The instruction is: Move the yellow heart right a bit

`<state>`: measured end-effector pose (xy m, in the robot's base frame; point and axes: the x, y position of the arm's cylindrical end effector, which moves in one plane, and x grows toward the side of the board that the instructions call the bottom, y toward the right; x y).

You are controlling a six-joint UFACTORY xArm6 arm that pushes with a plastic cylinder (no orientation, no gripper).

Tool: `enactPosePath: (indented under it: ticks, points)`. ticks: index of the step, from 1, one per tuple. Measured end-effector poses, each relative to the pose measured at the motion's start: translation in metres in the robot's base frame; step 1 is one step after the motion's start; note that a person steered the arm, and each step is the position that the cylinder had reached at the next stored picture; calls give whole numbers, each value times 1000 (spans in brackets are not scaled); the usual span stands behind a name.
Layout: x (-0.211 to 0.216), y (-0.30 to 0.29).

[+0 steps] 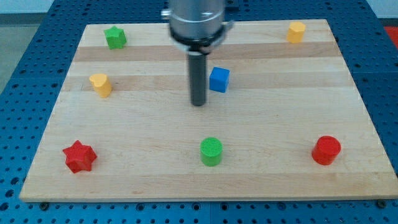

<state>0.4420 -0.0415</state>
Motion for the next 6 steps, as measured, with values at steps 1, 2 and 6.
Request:
enactPosePath:
  ticks: [1,2,6]
  points:
    - [11,-67]
    - [11,-123]
    - [-27,-214]
